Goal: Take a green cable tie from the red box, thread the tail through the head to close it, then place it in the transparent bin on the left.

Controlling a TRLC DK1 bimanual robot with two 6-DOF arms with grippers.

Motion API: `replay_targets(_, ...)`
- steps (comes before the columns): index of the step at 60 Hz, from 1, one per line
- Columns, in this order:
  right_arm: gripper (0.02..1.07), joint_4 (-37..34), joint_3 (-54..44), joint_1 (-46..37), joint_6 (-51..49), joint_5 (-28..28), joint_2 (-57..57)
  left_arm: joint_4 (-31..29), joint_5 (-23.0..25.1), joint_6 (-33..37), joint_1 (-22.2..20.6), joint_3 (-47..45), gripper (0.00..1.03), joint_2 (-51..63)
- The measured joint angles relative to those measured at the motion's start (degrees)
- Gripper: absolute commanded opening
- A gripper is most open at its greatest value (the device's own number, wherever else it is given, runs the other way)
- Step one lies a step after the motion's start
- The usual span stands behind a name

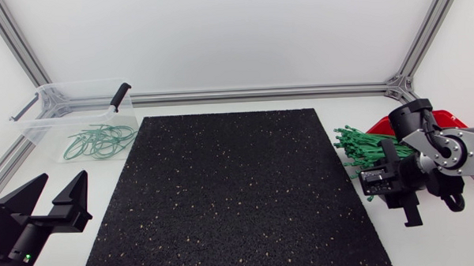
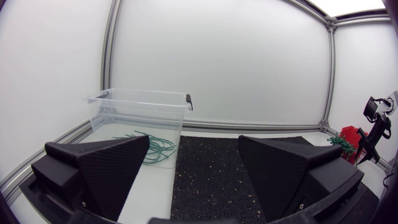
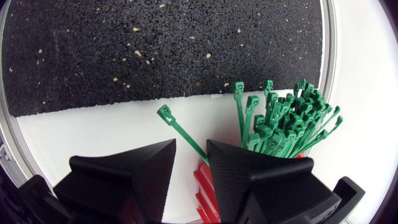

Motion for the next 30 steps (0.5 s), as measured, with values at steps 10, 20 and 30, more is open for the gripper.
replay_targets(10,0.29,4.1,-1.4,0.0,-1.7,0.0,-0.4,0.0,0.0,0.0,-0.4,0.0,0.99,0.0)
replay_targets(20,0.23,5.3,-1.9,0.0,-2.4,0.0,-1.2,0.0,0.0,0.0,-0.4,0.0,0.99,0.0)
replay_targets(30,0.21,5.3,-1.9,0.0,-2.5,0.0,-1.9,0.0,0.0,0.0,-0.4,0.0,0.99,0.0)
